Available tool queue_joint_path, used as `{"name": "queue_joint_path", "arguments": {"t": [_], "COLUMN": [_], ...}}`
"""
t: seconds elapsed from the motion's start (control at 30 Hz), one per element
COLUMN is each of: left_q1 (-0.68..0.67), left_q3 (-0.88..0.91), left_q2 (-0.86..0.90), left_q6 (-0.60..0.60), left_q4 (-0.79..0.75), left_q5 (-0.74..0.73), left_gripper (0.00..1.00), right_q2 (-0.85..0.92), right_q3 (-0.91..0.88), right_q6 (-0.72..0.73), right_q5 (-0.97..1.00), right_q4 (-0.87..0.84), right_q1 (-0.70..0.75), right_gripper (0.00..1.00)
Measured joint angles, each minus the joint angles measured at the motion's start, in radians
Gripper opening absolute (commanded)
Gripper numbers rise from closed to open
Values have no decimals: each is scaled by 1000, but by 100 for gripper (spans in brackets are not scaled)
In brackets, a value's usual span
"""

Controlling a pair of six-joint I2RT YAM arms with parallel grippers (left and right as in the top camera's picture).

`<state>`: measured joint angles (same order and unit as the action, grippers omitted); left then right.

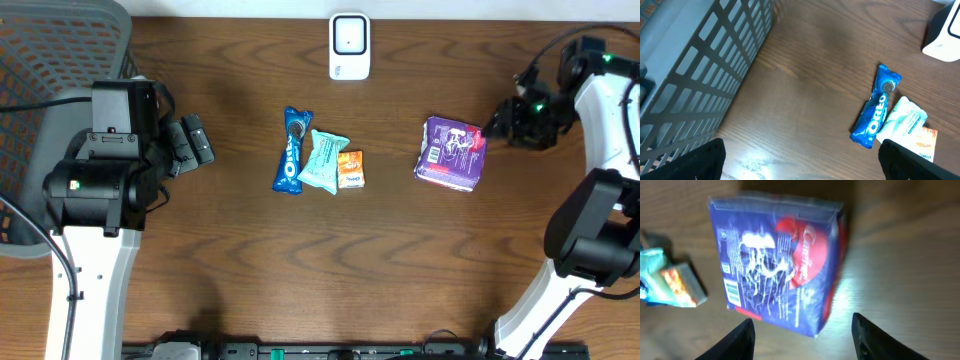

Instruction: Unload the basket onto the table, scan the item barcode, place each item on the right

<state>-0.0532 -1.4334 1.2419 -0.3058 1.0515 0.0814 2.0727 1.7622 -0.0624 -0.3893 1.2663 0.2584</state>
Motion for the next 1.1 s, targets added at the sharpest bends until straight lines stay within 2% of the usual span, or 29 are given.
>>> {"name": "queue_joint_path", "arguments": {"t": [0.13, 0.27, 0.33, 0.4, 0.47, 0.63, 0.77, 0.83, 0.93, 1.0, 1.03, 1.07, 1.1], "left_q1": [0, 0, 0, 0, 0, 0, 0, 0, 0, 0, 0, 0, 0], "left_q3": [0, 0, 0, 0, 0, 0, 0, 0, 0, 0, 0, 0, 0], "left_q2": [0, 0, 0, 0, 0, 0, 0, 0, 0, 0, 0, 0, 0], "left_q6": [0, 0, 0, 0, 0, 0, 0, 0, 0, 0, 0, 0, 0], "left_q4": [0, 0, 0, 0, 0, 0, 0, 0, 0, 0, 0, 0, 0], "left_q5": [0, 0, 0, 0, 0, 0, 0, 0, 0, 0, 0, 0, 0], "left_gripper": [98, 98, 98, 98, 98, 98, 98, 98, 98, 98, 98, 98, 98], "right_q2": [0, 0, 0, -4, -10, -12, -7, -6, -6, -6, -6, -6, -6], "right_q3": [-143, -280, -330, -357, -368, -354, -259, -198, -104, -62, -52, -44, -41], "right_q6": [23, 51, 62, 66, 72, 81, 69, 56, 33, 13, 6, 0, -7], "right_q5": [-39, -58, -85, -116, -133, -135, -80, -46, 20, 48, 56, 65, 71], "right_q4": [-86, -230, -298, -356, -391, -392, -304, -268, -218, -204, -199, -192, -183], "right_q1": [-1, -1, -1, -1, -1, 3, 10, 14, 14, 13, 13, 13, 13], "right_gripper": [60, 57, 47, 27, 17, 12, 12, 5, 1, 2, 15, 35, 39]}}
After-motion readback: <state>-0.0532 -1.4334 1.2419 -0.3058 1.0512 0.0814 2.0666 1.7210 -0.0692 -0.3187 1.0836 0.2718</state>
